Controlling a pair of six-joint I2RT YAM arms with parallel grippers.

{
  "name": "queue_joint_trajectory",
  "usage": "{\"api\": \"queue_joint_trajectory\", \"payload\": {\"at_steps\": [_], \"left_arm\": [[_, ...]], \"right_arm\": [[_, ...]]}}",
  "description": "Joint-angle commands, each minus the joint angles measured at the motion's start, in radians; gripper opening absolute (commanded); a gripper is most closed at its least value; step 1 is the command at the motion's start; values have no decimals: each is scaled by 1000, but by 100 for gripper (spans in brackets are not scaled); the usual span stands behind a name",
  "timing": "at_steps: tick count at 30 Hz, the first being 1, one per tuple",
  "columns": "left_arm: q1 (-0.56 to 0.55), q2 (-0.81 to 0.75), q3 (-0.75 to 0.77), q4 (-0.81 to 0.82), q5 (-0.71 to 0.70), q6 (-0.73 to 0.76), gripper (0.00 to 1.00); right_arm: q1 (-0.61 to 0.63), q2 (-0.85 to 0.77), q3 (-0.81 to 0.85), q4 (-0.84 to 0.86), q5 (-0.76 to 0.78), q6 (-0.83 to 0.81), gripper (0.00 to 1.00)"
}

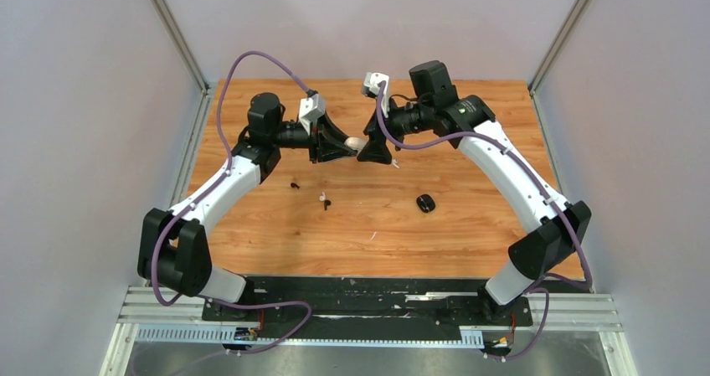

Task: Insert the wireless bluetooth earbuds into the charging case
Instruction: Open the charging case.

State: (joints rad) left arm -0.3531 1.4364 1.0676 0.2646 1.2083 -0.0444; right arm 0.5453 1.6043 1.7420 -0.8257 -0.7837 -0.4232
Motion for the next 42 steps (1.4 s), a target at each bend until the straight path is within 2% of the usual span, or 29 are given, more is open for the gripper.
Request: {"api": "queue_joint_trajectory", "payload": {"at_steps": [1,9,14,36,42], "left_arm": [[-4,-3,25,58,56,-41,0],[-4,-3,47,-8,80,31,0],[-6,5,50,-16,92,31,0],[-8,24,50,-7,91,-13,0],[-9,27,40,48,83,-56,0]], "right_arm": [[-8,52,48,20,26,-38,75],[-40,96,98,46,80,-18,62],[-54,104,129,50,82,-12,59],[-94,101,156,79,73,44,54],[-90,102,144,83,61,36,54]]}}
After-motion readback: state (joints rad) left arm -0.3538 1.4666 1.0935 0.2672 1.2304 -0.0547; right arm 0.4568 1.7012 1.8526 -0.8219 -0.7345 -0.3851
